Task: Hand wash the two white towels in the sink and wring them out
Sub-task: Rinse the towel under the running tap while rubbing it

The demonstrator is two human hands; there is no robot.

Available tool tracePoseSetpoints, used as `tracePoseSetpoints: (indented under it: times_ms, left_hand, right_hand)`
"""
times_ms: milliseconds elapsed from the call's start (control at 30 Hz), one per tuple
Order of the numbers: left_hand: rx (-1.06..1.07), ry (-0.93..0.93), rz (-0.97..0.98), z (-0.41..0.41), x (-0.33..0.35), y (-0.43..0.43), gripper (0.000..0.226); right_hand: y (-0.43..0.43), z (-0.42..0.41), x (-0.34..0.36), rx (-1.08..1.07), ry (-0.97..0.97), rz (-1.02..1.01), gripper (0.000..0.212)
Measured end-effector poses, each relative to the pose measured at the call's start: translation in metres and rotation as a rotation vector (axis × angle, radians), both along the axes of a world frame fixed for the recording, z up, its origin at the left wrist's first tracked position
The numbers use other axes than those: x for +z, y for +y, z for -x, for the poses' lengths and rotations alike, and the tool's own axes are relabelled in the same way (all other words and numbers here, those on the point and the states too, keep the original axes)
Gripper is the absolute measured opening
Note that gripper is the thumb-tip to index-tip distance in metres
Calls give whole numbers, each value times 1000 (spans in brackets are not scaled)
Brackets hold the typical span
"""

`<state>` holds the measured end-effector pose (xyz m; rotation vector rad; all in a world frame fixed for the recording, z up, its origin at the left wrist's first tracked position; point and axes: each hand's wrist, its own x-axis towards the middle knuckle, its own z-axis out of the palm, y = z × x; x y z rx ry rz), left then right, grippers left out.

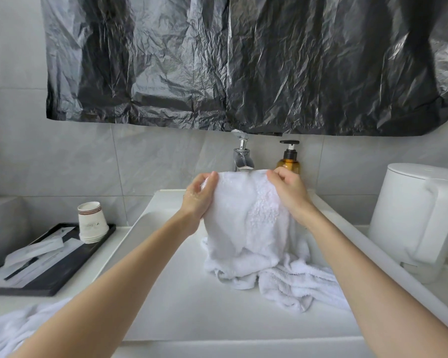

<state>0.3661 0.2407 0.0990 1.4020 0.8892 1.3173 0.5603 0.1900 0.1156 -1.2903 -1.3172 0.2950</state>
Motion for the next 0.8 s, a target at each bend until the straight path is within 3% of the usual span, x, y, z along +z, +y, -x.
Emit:
tracePoseSetpoints:
  times_ms: [500,800]
  left_hand:
    - [182,55,-114,55,31,-1,20]
    - [102,41,-54,35,33,-4,22]
  right_hand:
    - [11,33,-12,253,-111,174,18]
    - [4,26,-3,147,153,106,15]
